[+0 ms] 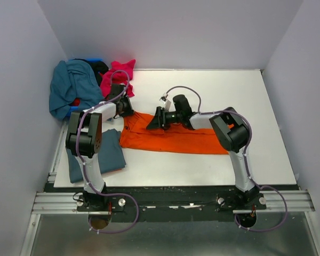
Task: Fold and stack the t-shirts
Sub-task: Fold the other side of the tshirt into a rectangle
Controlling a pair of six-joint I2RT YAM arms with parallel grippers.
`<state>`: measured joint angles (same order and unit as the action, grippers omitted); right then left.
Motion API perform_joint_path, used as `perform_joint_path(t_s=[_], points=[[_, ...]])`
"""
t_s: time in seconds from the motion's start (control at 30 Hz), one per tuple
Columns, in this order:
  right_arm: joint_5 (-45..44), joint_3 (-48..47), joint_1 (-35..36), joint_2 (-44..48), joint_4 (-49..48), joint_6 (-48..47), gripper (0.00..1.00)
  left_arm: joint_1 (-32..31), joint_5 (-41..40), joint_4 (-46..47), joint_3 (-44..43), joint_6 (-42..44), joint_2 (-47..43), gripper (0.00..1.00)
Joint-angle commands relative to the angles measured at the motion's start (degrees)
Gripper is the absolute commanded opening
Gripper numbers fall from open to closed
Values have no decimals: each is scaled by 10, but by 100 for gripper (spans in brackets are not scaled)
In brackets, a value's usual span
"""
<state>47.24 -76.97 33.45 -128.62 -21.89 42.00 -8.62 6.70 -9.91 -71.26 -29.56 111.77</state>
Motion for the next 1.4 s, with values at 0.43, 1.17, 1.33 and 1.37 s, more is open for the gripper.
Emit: perform_joint_path(t_s=[0.43,1.17,1.33,1.37], points=[[60,128,32,188,75,-99,67,9,-9,-22,-5,16,12,31],[48,210,42,279,136,-108,67,9,-8,-26,-8,15,4,32],[-21,154,42,257,145,-102,67,8,5,-16,5,7,-24,35],[-32,142,42,247,143,-98,67,6,7,-15,7,7,-31,36]])
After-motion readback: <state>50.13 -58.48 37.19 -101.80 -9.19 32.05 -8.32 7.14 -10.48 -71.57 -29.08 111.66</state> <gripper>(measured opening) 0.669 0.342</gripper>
